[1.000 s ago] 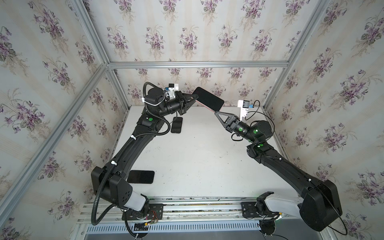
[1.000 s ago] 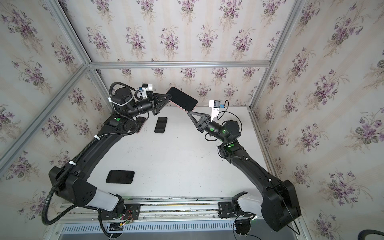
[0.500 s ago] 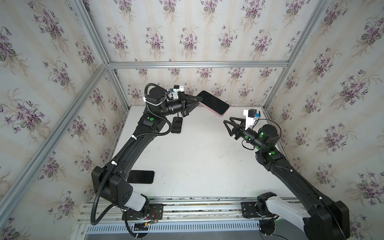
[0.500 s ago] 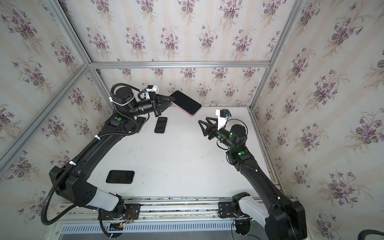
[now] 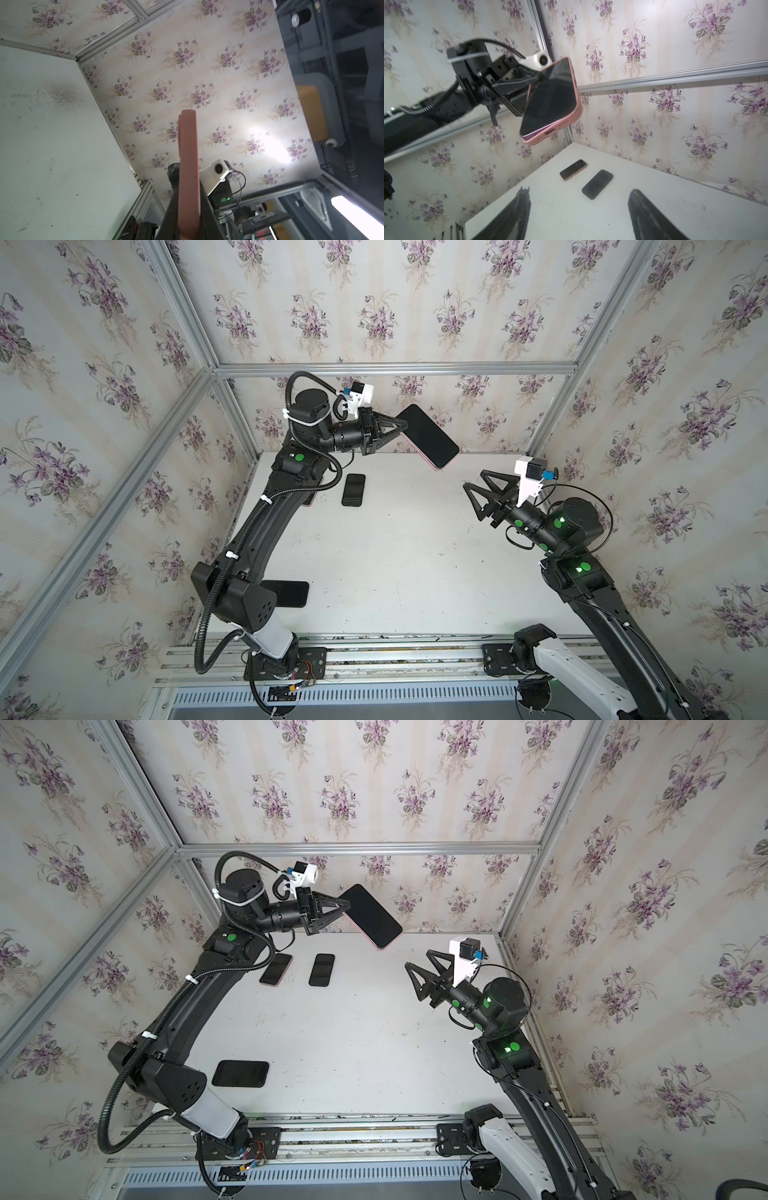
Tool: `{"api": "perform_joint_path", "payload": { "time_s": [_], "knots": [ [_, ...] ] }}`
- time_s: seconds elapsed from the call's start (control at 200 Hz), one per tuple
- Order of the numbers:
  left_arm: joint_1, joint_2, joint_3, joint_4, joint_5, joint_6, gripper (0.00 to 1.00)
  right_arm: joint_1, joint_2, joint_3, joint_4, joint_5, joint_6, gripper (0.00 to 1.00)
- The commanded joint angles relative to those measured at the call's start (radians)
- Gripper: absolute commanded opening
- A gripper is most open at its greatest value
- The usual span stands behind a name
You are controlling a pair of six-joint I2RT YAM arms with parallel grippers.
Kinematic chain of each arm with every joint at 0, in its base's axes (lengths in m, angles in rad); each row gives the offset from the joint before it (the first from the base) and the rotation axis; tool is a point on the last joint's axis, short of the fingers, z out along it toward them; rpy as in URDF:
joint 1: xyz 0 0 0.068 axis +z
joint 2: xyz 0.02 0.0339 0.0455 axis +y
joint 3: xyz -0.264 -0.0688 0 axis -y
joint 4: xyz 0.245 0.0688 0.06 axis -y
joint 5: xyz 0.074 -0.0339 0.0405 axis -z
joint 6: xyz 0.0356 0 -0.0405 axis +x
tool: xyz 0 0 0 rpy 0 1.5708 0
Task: Take the phone out of the phone case
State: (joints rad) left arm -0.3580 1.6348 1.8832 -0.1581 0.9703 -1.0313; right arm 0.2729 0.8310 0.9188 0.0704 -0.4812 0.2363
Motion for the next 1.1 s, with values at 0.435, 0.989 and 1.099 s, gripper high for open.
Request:
{"api": "perform_joint_path", "payload": {
  "time_s": [0.435, 0.989, 1.099],
  "knots": [
    [-0.022, -0.277, -0.126, -0.866, -0.092, 1.294, 0.00, 0.115, 0.234, 0.261, -0.668, -0.309, -0.834, 0.69],
    [-0.037, -0.316, -0.160, -0.867, -0.044, 1.364, 0.00, 0.310, 0.393, 0.320, -0.727, -0.382, -0.926, 0.51],
    [-0.046, -0.304, -0.149, -0.865, -0.039, 1.362, 0.00, 0.319, 0.402, 0.310, -0.711, -0.388, -0.913, 0.49]
  ]
}}
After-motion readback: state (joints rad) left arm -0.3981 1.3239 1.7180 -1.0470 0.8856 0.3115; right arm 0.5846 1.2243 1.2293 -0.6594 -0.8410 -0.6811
